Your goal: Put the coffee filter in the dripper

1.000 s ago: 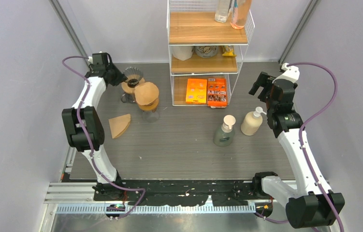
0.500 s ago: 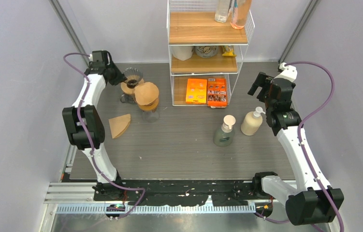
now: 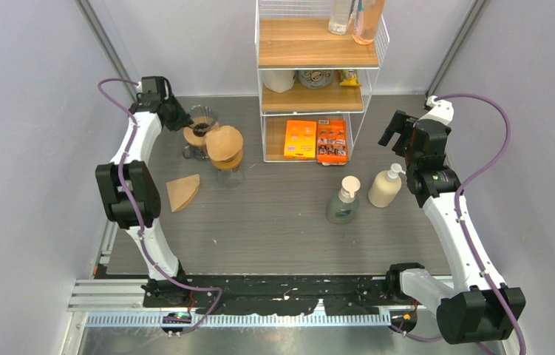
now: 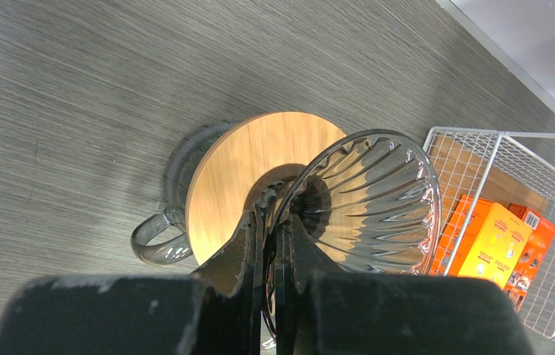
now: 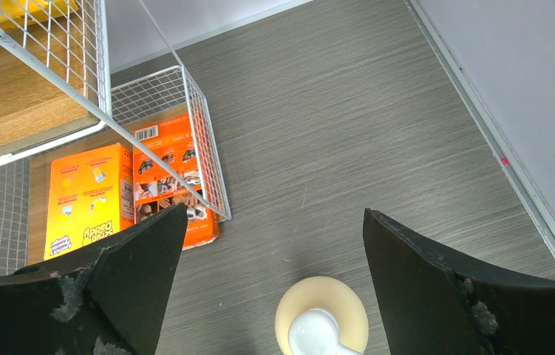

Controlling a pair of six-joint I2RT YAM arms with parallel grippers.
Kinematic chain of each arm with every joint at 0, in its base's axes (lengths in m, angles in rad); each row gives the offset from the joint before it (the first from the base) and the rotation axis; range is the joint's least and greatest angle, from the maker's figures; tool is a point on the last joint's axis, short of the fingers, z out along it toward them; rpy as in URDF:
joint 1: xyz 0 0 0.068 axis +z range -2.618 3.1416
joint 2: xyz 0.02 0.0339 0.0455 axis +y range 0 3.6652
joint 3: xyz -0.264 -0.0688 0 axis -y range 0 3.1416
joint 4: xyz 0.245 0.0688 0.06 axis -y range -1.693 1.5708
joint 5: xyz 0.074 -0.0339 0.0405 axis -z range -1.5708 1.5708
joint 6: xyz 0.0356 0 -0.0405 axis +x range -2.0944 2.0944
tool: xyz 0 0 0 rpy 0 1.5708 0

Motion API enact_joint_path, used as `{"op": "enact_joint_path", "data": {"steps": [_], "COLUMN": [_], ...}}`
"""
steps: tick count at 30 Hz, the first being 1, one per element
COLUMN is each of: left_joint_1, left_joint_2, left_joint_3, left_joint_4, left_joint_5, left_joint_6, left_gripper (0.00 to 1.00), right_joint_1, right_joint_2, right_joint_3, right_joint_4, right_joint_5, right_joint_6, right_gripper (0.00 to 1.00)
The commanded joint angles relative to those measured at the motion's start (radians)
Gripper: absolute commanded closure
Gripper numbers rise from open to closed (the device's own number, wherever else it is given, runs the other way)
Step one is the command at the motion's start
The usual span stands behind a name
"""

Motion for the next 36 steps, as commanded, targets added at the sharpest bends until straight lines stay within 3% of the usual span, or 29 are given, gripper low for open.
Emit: {"op": "enact_joint_path", "data": {"steps": [1, 23, 36], "left_joint_1": [0.005, -0.004, -0.006], "left_joint_2": [0.09, 0.029, 0.041], "left_joint_3": [-0.114, -0.259, -0.239], "left_joint_4": [-0.346, -0.096, -0.125], "left_joint_5": [-0.053, 0.124, 0.102], "left_joint_6": [0.087, -0.052, -0.043], "left_gripper": [1.0, 1.0, 1.0], "right_joint_1": [-0.003, -0.003, -0.004], "right_joint_2": [-0.017, -0.06, -0.08], "right_joint_3": [0.008, -0.011, -0.02], "right_joint_4": [0.03, 0.039, 0.043], "right_joint_5": [-0.003, 0.019, 0.033], "right_joint_6": [0.004, 0.001, 0.002], "right_gripper": [0.04, 0.05, 0.05]}}
